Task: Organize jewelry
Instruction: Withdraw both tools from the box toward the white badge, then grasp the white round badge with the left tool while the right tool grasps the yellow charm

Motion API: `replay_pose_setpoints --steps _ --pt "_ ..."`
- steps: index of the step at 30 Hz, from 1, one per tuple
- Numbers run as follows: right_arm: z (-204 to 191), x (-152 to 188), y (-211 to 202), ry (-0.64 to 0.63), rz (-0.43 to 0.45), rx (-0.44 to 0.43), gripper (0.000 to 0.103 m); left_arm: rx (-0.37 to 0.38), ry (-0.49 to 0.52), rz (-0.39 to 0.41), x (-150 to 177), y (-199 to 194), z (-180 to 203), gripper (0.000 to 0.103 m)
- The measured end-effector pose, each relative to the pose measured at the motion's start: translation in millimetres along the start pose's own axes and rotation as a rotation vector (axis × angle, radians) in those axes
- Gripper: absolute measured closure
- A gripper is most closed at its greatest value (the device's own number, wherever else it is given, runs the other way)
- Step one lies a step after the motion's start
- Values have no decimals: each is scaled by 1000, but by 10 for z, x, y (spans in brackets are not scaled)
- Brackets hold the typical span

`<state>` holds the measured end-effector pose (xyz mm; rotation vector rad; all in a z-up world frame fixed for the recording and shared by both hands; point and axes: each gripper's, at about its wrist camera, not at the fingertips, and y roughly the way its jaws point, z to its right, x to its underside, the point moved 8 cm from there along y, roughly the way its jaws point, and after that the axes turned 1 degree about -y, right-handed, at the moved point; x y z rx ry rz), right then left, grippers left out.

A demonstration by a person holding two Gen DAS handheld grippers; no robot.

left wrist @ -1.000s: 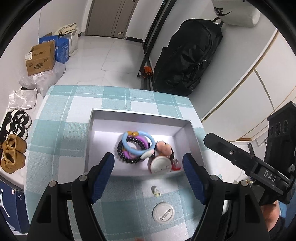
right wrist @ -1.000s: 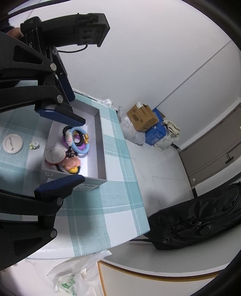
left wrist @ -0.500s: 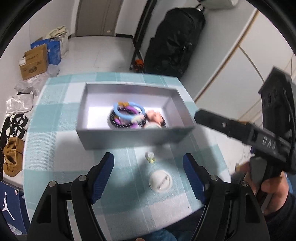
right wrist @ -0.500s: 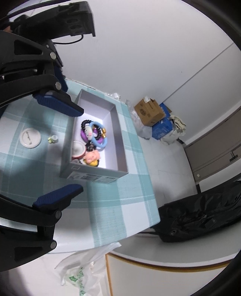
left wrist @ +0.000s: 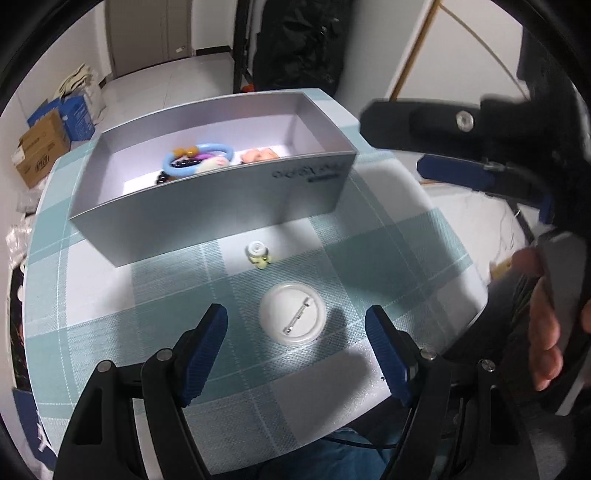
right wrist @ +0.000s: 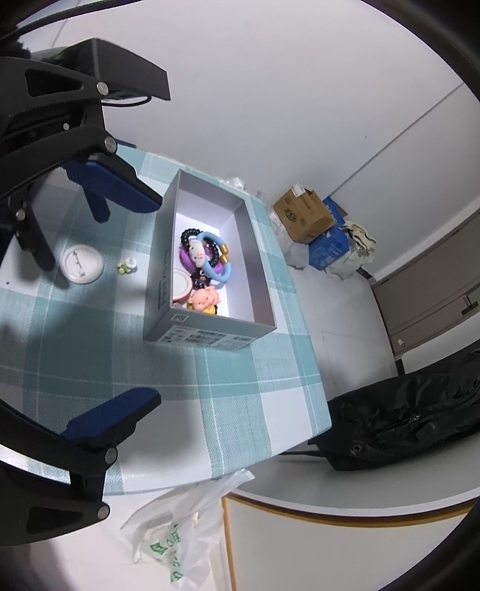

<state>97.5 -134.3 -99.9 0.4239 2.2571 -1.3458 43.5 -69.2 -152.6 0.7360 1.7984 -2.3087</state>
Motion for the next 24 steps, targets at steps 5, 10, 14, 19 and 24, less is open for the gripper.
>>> replay_pose_setpoints --steps 5,10,14,19,24 --pt "153 14 2 43 -12 29 6 -36 -7 -31 44 36 -47 30" --pt "244 14 -23 46 -7 73 5 -59 2 -40 69 61 -60 30" --pt "309 27 -5 68 -18 85 5 -87 36 -44 99 59 -37 33" --pt "421 44 18 95 -29 124 5 -100 68 -34 115 12 -8 62" --pt "585 89 75 141 -57 174 5 -89 78 -42 128 22 33 65"
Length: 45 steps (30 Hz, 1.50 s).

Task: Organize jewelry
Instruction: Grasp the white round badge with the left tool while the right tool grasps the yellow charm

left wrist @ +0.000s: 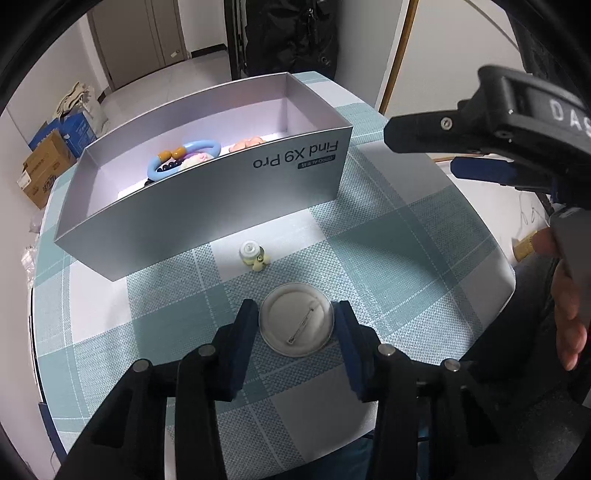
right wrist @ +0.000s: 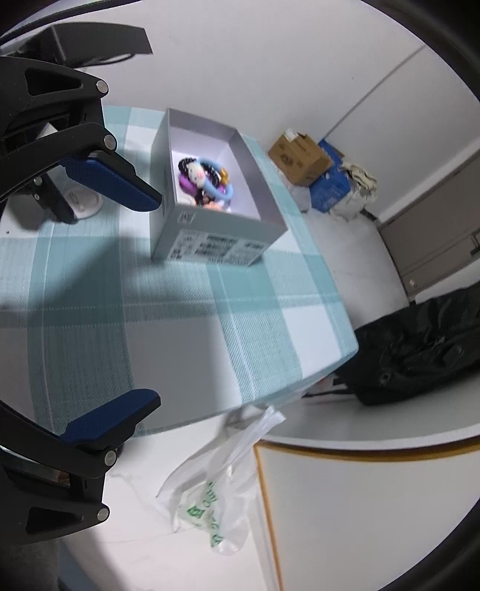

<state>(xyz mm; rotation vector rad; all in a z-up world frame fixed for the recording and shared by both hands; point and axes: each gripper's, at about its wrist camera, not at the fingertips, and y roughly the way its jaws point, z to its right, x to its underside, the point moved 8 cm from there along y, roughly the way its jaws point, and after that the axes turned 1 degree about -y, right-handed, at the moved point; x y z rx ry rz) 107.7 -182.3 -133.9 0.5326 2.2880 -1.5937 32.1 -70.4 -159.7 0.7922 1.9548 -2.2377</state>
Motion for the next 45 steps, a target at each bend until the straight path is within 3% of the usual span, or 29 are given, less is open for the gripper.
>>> replay_pose_setpoints --steps 6,12,21,32,36,44,45 --pt "-30 34 37 -31 -11 22 5 32 -40 12 -58 -43 -72 66" --pt "-127 84 160 -72 -42 20 6 59 -100 94 -73 -342 -227 65" --pt "-398 262 360 -187 -102 45 9 129 -303 227 -219 -741 -767 66" --pt "-888 417 520 -362 -115 -3 40 158 -377 310 -312 -916 -1081 65" --pt "-1079 478 584 -427 -117 -18 44 166 -389 311 -278 -939 -1140 65" --pt "-1270 574 658 -587 -87 49 91 176 -419 309 -256 -934 -1237 65" --pt "-1294 604 657 -616 -83 59 91 178 -422 309 -258 -933 -1241 66"
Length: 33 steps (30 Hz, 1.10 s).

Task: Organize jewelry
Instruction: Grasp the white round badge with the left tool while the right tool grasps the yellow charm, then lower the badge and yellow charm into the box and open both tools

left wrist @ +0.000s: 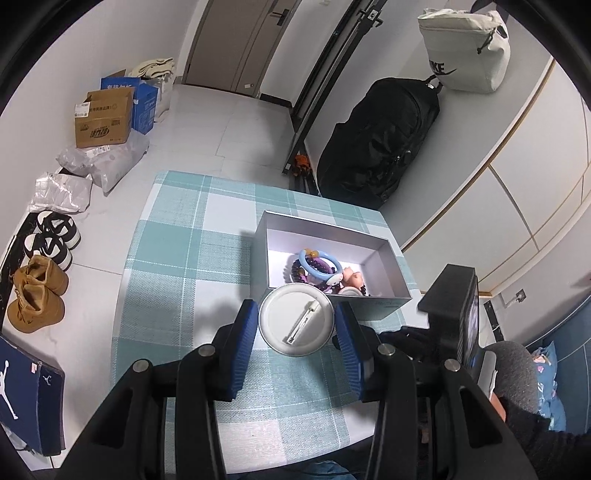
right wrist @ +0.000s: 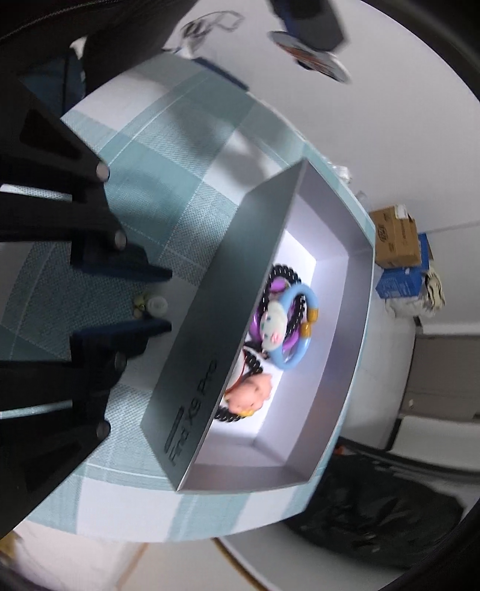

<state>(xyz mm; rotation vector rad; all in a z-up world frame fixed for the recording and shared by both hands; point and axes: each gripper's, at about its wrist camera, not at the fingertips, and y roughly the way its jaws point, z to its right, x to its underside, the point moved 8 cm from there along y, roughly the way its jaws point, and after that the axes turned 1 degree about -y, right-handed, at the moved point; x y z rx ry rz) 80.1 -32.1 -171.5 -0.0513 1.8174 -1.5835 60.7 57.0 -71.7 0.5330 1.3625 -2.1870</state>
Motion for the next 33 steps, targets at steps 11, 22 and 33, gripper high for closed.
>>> replay_pose_setpoints --steps 11,22,33 --pt "26 -45 -160 27 56 -24 91 -7 -2 -2 -17 44 9 66" --pt "153 -278 -358 136 128 -129 91 -15 -13 9 -86 144 75 66" --pt "194 -424 -638 179 218 -235 91 6 -8 26 -214 265 287 66"
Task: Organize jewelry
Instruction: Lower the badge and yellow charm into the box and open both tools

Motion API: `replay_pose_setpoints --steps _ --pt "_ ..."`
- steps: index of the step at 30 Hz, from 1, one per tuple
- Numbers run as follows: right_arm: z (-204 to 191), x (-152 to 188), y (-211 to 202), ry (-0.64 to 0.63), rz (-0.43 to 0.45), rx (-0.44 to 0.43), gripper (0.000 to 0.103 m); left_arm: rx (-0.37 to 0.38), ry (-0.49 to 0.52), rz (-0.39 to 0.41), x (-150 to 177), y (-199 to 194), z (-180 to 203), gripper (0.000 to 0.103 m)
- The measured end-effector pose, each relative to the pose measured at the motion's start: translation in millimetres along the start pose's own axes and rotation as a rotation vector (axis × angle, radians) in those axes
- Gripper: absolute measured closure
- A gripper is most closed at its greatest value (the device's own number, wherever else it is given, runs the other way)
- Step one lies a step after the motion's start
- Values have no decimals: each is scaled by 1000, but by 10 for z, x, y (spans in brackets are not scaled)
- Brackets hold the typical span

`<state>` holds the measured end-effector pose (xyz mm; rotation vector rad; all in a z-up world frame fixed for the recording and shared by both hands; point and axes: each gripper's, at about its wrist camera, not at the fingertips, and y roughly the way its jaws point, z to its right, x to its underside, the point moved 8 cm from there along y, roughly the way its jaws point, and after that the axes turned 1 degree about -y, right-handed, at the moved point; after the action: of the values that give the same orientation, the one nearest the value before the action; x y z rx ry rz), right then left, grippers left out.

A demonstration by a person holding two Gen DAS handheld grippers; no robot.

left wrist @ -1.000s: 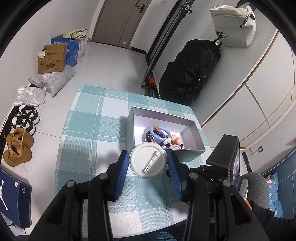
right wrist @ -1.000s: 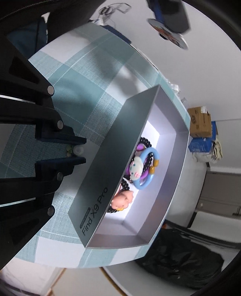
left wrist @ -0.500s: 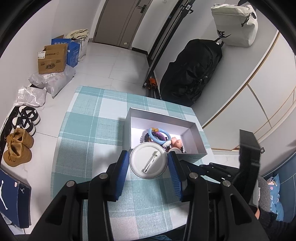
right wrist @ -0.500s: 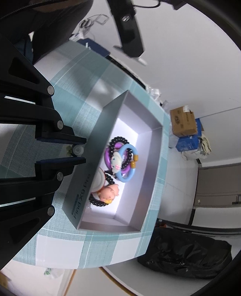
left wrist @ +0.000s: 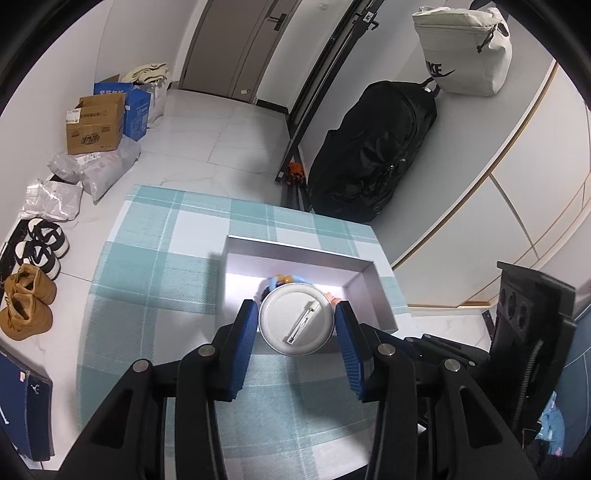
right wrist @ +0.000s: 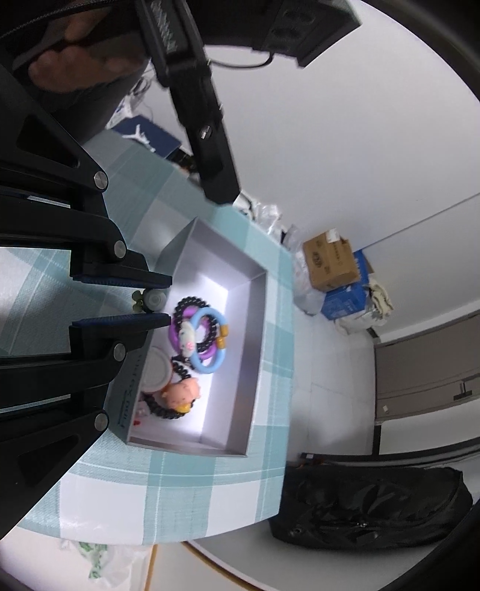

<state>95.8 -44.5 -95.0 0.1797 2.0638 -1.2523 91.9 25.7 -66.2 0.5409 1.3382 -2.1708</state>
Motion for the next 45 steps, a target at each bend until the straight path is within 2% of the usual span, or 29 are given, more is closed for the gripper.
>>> replay_pose_setpoints --steps 14,23,28,45 --pt "328 -318 -161 138 104 -54 91 19 -25 -47 -128 351 147 65" --pt "509 -393 -110 191 100 -79 91 31 -61 -99 -143 609 159 65" --pt "610 -394 -49 224 85 -79 91 25 -33 -119 -132 703 226 65" --pt "681 -361 54 257 45 -65 90 26 -51 -149 -88 781 182 65"
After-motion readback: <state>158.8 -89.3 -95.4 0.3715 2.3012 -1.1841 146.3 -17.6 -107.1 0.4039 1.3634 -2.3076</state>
